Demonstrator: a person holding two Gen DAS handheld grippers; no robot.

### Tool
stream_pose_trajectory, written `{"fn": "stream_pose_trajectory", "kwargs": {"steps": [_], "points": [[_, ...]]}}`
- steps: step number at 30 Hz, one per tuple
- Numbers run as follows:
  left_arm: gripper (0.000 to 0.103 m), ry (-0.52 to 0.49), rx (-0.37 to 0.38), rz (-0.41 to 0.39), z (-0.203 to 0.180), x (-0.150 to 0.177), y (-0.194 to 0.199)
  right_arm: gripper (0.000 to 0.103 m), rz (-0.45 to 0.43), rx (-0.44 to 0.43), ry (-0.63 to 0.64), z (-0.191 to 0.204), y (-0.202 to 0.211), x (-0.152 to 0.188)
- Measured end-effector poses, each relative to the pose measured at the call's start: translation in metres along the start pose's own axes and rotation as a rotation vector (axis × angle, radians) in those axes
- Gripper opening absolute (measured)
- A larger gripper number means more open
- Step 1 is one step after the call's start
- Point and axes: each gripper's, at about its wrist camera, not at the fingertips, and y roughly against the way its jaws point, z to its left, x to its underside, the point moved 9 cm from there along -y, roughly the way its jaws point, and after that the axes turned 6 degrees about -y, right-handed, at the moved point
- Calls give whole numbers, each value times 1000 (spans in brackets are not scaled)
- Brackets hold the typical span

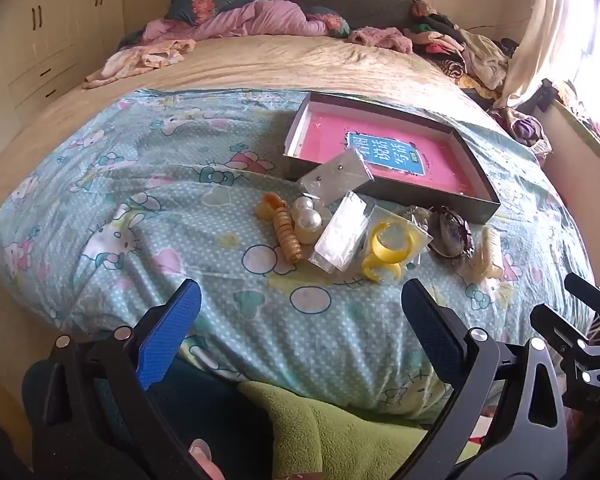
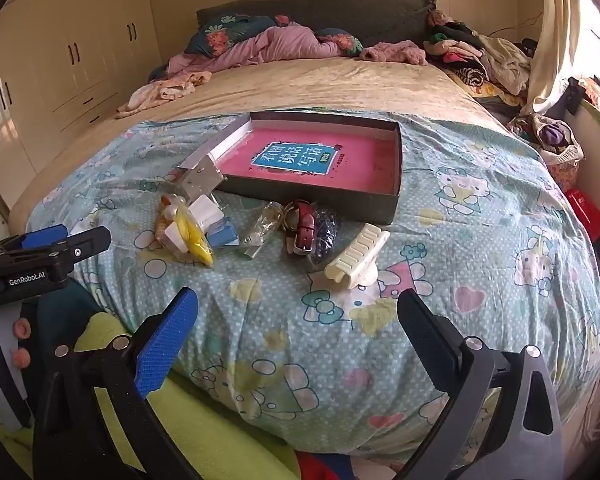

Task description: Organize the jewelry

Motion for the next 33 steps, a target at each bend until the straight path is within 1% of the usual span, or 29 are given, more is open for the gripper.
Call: {"fn": "stream_pose_trajectory", "kwargs": {"steps": [7,8,15,33], "points": [[94,-1,3,-6,-1,-1,0,99,6,3,2,1,2,0],[94,-1,3,-8,-7,-1,-1,99,6,3,2,1,2,0],[94,4,18,-11,-6,-2,2,99,5,4,3,2,2,0],[94,-4,26,-16,-3,-3,7,99,2,4,3,4,2,0]]}}
